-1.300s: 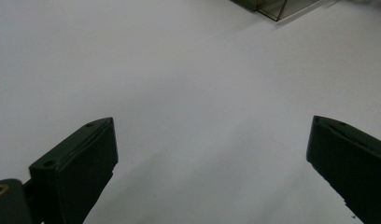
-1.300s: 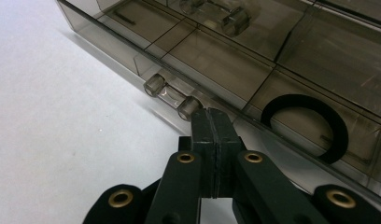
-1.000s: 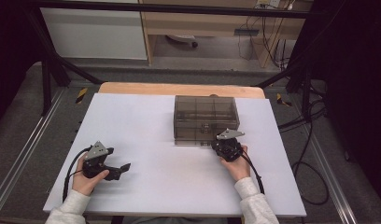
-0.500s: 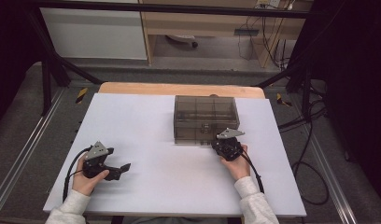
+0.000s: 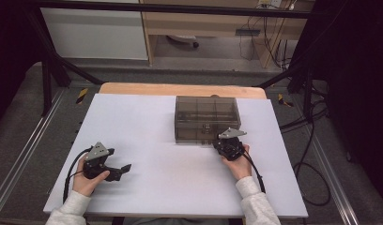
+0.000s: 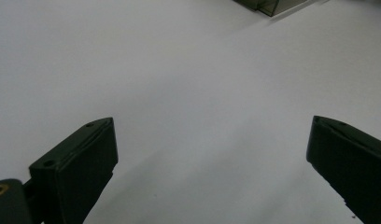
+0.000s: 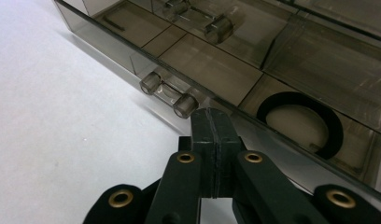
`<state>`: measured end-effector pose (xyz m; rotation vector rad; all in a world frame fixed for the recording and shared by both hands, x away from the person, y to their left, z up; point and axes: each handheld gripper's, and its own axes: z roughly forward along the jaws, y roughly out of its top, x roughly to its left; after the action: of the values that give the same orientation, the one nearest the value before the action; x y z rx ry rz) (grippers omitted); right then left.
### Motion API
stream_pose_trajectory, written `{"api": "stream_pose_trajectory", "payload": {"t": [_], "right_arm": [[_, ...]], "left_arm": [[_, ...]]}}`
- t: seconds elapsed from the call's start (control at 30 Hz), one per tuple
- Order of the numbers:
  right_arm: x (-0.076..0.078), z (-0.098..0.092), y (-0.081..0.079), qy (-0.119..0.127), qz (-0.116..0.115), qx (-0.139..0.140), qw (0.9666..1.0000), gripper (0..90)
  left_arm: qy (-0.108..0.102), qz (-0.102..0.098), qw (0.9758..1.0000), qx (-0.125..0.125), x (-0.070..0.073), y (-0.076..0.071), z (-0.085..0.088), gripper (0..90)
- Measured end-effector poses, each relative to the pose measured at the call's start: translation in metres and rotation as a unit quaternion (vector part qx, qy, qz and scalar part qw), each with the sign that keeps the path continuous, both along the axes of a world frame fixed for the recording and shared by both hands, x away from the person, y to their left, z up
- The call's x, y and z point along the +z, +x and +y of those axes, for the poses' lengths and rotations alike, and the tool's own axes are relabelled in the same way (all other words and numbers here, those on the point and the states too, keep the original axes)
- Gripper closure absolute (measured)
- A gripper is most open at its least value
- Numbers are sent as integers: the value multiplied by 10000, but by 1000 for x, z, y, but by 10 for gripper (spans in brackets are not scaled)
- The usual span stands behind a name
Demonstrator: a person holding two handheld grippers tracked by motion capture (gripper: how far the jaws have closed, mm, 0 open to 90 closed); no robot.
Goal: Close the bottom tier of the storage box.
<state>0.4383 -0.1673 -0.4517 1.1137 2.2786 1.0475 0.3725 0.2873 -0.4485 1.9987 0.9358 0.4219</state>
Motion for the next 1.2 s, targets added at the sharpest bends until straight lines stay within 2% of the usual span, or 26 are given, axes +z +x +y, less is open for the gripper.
{"api": "stream_pose_trajectory", "payload": {"t": [1.2], "right_arm": [[-1,2,10,-42,-88,-54,9999,900]], "left_arm": [[3,2,10000,5,0,0,0,15]]}}
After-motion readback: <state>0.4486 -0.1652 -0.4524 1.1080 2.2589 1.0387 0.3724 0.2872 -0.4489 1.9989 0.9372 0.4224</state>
